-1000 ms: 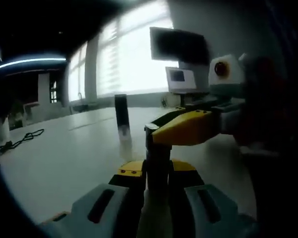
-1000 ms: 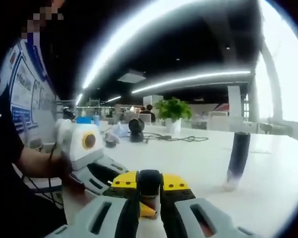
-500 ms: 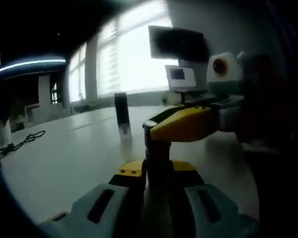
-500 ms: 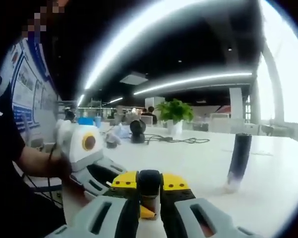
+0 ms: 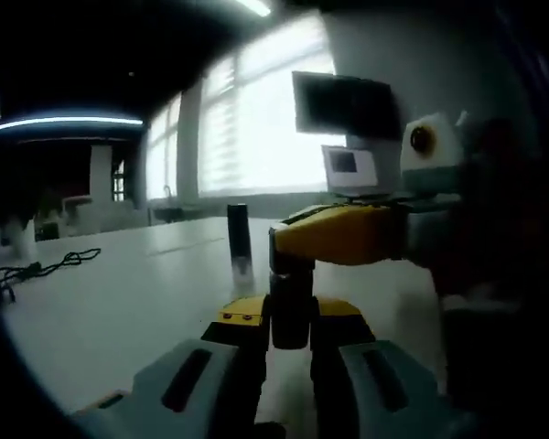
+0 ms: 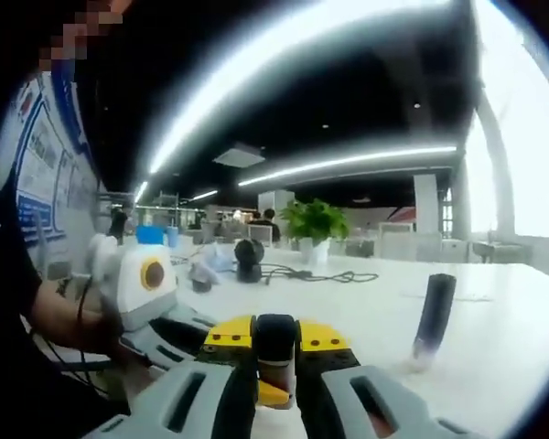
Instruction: Pick up cosmetic bottle twist off cap place on table pick up cap screw tight cap place on table
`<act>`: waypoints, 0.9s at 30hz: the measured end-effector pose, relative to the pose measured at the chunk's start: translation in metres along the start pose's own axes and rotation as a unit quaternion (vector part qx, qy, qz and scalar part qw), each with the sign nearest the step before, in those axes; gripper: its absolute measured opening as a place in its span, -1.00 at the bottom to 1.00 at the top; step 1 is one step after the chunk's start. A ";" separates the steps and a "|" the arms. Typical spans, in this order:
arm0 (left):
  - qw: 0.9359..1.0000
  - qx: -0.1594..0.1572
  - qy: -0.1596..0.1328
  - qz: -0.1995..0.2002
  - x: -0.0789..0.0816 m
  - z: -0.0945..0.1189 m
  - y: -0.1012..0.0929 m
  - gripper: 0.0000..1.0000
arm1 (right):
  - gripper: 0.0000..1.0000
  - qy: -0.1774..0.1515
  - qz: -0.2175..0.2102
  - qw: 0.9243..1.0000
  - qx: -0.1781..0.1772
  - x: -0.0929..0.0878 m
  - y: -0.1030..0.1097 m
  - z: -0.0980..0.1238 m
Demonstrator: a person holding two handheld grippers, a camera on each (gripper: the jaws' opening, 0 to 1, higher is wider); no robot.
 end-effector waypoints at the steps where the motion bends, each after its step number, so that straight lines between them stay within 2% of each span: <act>1: 1.000 0.003 -0.004 -0.002 0.003 0.001 -0.001 -0.85 | -0.81 -0.007 0.008 1.000 -0.011 0.005 0.001 0.001; 4: 1.000 0.023 -0.019 0.008 0.016 0.005 -0.002 -0.85 | -0.81 -0.023 0.008 0.999 -0.043 0.016 0.004 0.002; 6: 0.999 0.037 -0.027 0.012 0.023 0.006 -0.004 -0.84 | -0.81 -0.041 0.014 0.998 -0.047 0.023 0.010 0.002; 12: 0.996 0.078 -0.042 -0.008 0.036 0.010 -0.006 -0.85 | -0.81 -0.063 0.015 0.995 -0.082 0.033 0.011 0.005; 15: 0.995 0.093 -0.043 -0.014 0.036 0.011 -0.008 -0.85 | -0.81 -0.060 0.012 0.993 -0.097 0.035 0.011 0.004; 20: 0.994 0.100 -0.038 -0.007 0.033 0.012 -0.007 -0.85 | -0.81 -0.059 0.006 0.992 -0.116 0.031 0.011 0.004; 27: 0.991 0.129 -0.033 -0.030 0.030 0.010 -0.007 -0.86 | -0.81 -0.061 -0.011 0.989 -0.138 0.027 0.007 0.001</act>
Point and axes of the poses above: the point that each gripper's makers call its tool centre point, and the gripper's own axes: z roughly backward along the fingers, y roughly to its left, x roughly out of its top, the point moved 5 cm from there along z, roughly backward along the fingers, and after that the axes turned 7 degrees about x, right-handed, at the moved point
